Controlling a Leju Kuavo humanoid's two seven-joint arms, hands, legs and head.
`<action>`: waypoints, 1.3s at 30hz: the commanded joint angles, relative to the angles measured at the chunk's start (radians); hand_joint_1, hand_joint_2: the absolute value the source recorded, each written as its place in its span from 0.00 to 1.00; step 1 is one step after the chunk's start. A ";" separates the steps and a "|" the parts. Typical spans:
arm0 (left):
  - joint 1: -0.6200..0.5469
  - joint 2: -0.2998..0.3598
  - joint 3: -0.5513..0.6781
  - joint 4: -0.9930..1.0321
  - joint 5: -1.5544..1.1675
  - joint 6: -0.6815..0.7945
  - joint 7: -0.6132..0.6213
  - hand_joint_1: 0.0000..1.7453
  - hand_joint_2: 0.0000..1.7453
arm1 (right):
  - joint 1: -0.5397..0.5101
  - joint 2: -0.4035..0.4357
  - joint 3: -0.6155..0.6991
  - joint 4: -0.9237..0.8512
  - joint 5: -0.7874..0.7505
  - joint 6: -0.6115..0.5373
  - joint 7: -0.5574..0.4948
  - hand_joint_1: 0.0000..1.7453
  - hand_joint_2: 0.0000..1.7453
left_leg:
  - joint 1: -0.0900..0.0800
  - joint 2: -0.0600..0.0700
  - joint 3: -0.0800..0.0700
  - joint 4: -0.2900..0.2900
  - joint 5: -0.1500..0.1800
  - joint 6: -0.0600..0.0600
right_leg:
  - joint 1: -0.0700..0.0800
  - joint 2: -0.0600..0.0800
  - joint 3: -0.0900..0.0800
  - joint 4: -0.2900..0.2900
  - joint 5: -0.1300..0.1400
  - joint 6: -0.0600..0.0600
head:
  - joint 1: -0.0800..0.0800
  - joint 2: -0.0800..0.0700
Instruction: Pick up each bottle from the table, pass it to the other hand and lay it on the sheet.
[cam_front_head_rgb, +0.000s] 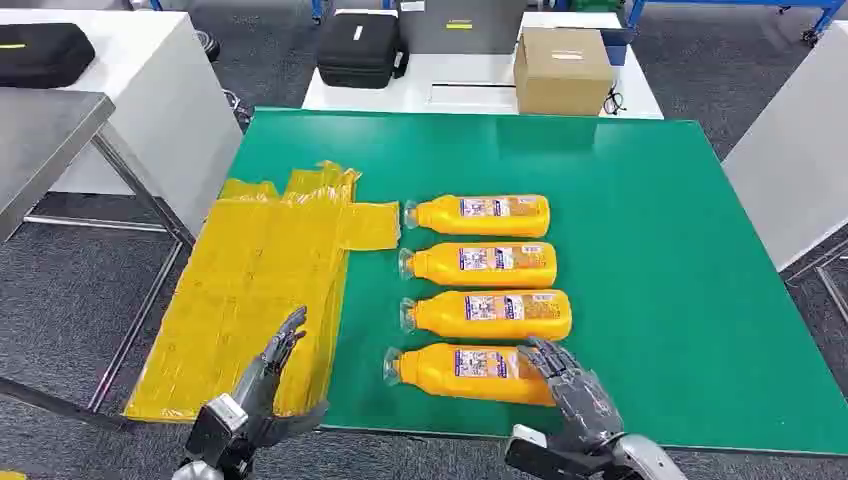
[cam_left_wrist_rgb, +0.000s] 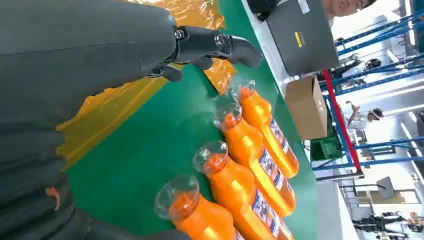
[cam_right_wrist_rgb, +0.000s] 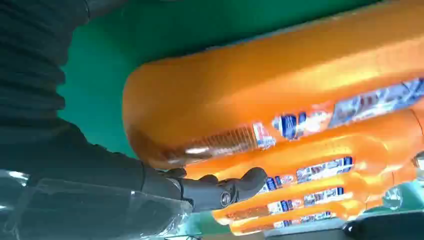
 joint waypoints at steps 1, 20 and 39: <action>0.026 -0.002 0.038 -0.024 0.003 -0.016 0.002 0.00 1.00 | -0.107 -0.082 0.116 0.191 -0.007 -0.004 0.009 0.00 1.00 | 0.002 0.002 0.003 -0.001 -0.001 -0.001 | 0.002 0.003 0.003 -0.002 0.000 -0.001 | 0.000 0.000; 0.049 -0.017 0.056 -0.045 0.008 -0.026 -0.022 0.00 1.00 | -0.197 -0.122 0.189 0.312 0.057 -0.061 0.083 0.00 1.00 | 0.002 0.001 0.005 0.000 -0.001 -0.001 | 0.002 0.001 0.005 -0.002 0.001 -0.001 | 0.000 0.000; 0.040 -0.024 0.063 -0.033 0.004 -0.028 -0.033 0.00 1.00 | -0.146 -0.279 0.236 0.186 0.111 0.038 0.204 0.00 1.00 | 0.000 -0.004 0.011 0.000 -0.003 0.004 | 0.000 -0.004 0.003 -0.003 -0.001 0.001 | 0.000 0.000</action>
